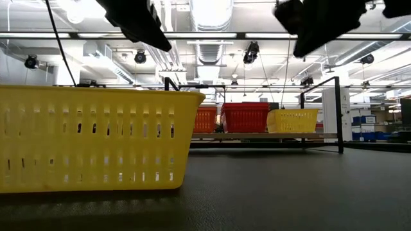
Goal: Stack baskets on shelf by color
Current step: Stack the bottom yellow basket on top of the yellow basket on the shelf
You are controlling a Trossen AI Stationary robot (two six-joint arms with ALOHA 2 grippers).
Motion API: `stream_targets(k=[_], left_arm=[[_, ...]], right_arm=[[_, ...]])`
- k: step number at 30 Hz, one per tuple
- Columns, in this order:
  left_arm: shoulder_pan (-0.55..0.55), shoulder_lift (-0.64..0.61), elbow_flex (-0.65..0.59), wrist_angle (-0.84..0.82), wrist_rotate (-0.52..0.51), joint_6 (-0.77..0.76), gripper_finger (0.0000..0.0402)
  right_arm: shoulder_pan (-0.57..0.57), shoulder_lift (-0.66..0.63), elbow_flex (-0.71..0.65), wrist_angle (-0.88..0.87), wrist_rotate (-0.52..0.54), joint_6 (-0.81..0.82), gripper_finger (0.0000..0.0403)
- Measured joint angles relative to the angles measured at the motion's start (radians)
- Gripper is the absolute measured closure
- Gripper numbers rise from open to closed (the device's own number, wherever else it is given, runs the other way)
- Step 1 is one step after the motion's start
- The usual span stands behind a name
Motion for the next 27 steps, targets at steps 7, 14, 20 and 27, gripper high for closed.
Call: stream_targets(k=[7, 14, 20, 27], left_arm=[[-0.006, -0.011, 0.0, -0.001, -0.025, 0.084, 0.0401], [0.007, -0.029, -0.005, 0.063, -0.444, 0.343, 0.0402], [0.006, -0.071, -0.021, 0.064, -0.456, 0.357, 0.0402], [0.005, -0.098, -0.03, 0.153, -0.473, 0.462, 0.0402]], right_arm=[[0.0, 0.163, 0.079, 0.179, -0.101, -0.428, 0.0313], [-0.033, 0.44, 0.246, 0.249, -0.232, -0.585, 0.0264], [-0.04, 0.597, 0.473, 0.091, -0.348, -0.673, 0.0261], [-0.069, 0.726, 0.617, 0.005, -0.436, -0.735, 0.0271]])
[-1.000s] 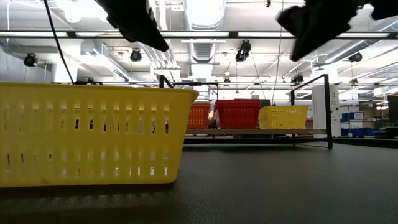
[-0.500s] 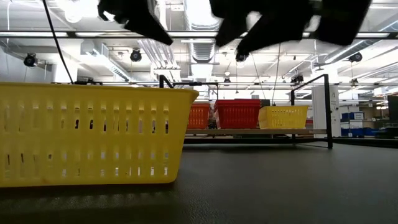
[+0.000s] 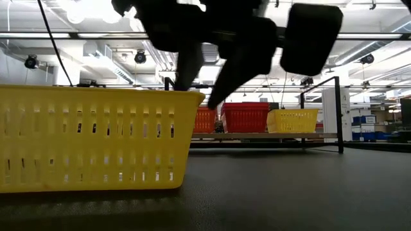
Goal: Stack baskets on shelf by color
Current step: Stack the bottom yellow basket on top of the yellow basket on the shelf
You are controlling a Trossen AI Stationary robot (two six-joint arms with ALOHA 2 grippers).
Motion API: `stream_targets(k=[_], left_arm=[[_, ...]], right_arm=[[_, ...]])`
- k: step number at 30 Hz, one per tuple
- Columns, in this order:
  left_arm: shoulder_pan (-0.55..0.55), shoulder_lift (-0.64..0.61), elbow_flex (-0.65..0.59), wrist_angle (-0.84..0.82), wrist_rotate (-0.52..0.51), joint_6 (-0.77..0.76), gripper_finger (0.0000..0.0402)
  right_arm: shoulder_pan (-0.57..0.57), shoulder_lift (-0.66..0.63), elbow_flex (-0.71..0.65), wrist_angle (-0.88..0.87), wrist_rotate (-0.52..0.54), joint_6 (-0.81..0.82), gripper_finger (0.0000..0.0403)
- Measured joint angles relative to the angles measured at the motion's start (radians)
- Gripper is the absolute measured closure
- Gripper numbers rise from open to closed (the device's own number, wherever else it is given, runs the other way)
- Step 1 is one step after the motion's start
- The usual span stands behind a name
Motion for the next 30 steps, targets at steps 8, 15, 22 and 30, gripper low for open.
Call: stream_targets(k=[8, 15, 22, 30], left_arm=[[0.0, -0.001, -0.002, 0.025, -0.001, 0.044, 0.0401], [0.0, -0.002, -0.02, 0.01, -0.003, 0.062, 0.0402], [0.0, -0.021, -0.02, 0.015, -0.034, 0.063, 0.0402], [-0.001, -0.063, -0.02, 0.013, -0.054, 0.066, 0.0402]], right_arm=[[-0.046, 0.118, 0.12, -0.067, -0.144, -0.014, 0.0278], [-0.054, 0.148, 0.167, -0.114, -0.189, -0.061, 0.0338], [-0.054, 0.142, 0.167, -0.131, -0.188, -0.103, 0.039], [-0.054, 0.062, 0.17, -0.273, -0.085, -0.001, 0.0393]])
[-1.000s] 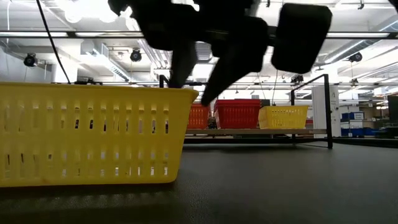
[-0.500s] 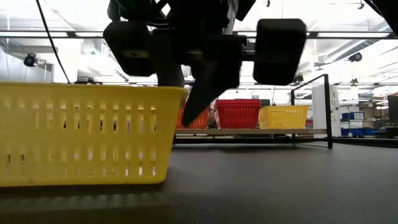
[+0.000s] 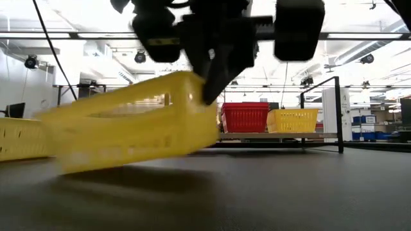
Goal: Stack baskets on shelf by color
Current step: Stack the bottom yellow basket on top of the yellow basket on the shelf
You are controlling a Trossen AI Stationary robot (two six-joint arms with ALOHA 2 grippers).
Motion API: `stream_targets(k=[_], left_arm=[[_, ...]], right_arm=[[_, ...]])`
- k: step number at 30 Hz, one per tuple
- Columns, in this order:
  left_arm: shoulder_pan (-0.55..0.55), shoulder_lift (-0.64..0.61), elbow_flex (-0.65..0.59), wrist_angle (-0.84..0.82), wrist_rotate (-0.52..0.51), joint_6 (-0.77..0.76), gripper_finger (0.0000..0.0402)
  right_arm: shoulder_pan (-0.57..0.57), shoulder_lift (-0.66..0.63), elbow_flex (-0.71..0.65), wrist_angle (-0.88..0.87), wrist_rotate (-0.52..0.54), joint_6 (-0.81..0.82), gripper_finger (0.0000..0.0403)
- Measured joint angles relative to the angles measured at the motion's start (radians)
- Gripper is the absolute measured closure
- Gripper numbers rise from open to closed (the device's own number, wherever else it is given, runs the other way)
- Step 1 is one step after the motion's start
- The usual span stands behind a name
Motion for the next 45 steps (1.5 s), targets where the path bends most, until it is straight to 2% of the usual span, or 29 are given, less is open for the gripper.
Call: stream_targets(k=[8, 15, 23, 25, 29, 35, 38, 43, 45], left_arm=[[0.001, -0.044, 0.0, 0.003, -0.001, 0.005, 0.0402], [0.001, -0.064, 0.0, 0.005, -0.001, 0.002, 0.0402], [0.001, -0.056, 0.0, 0.012, -0.001, -0.001, 0.0402], [0.001, -0.056, 0.0, 0.013, -0.002, -0.006, 0.0402], [0.001, -0.056, 0.0, 0.016, -0.003, -0.008, 0.0402], [0.001, -0.056, 0.0, 0.015, -0.003, -0.008, 0.0402], [0.001, -0.056, -0.001, 0.012, -0.004, -0.005, 0.0402], [0.001, -0.056, -0.003, 0.01, -0.004, -0.005, 0.0402], [0.001, -0.055, -0.006, 0.009, -0.004, -0.005, 0.0402]], right_arm=[[-0.017, -0.156, -0.015, -0.221, 0.028, 0.291, 0.0394], [-0.015, -0.37, -0.102, -0.242, 0.054, 0.537, 0.0394], [-0.043, -0.667, -0.218, -0.254, 0.591, 0.815, 0.0394], [-0.08, -0.729, -0.253, -0.256, 0.67, 0.857, 0.0394], [-0.213, -0.819, -0.339, -0.237, 0.735, 0.906, 0.0394], [-0.415, -0.895, -0.537, 0.011, 0.732, 0.902, 0.0394], [-0.492, -0.895, -0.604, 0.038, 0.693, 0.854, 0.0394], [-0.587, -0.889, -0.669, -0.003, 0.476, 0.752, 0.0394], [-0.602, -0.889, -0.694, -0.001, 0.454, 0.749, 0.0394]])
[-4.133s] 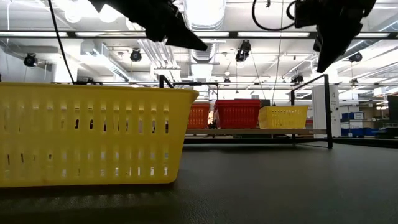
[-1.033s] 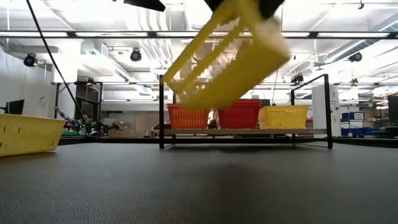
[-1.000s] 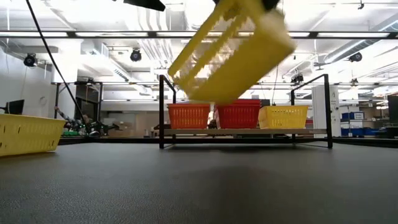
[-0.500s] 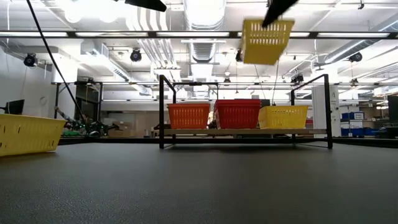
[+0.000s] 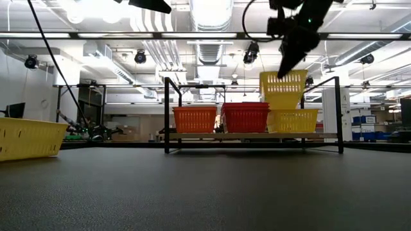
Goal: Stack baskets on shelf by color
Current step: Stack the bottom yellow basket on top of the yellow basket on the shelf
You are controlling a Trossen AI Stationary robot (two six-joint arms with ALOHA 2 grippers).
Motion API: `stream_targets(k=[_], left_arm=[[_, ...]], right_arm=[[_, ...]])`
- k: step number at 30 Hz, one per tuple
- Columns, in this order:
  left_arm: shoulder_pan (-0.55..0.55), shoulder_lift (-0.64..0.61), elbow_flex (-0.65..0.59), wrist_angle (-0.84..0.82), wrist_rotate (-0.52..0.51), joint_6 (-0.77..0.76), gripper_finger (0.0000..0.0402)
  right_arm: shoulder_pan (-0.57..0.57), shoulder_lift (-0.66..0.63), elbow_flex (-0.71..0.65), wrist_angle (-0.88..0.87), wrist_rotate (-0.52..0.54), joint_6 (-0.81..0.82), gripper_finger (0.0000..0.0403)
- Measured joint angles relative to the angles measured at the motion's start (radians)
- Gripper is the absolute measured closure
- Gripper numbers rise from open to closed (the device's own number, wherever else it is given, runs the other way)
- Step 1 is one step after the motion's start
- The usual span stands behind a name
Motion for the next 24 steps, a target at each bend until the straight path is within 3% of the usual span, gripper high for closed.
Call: stream_targets(k=[18, 24], left_arm=[[0.005, 0.0, -0.023, 0.004, 0.0, 0.027, 0.0402], [0.006, -0.003, -0.027, 0.004, 0.0, 0.027, 0.0402]], right_arm=[[-0.025, 0.001, -0.128, 0.037, -0.005, -0.101, 0.0394], [-0.025, 0.001, -0.144, 0.041, 0.04, -0.159, 0.039]])
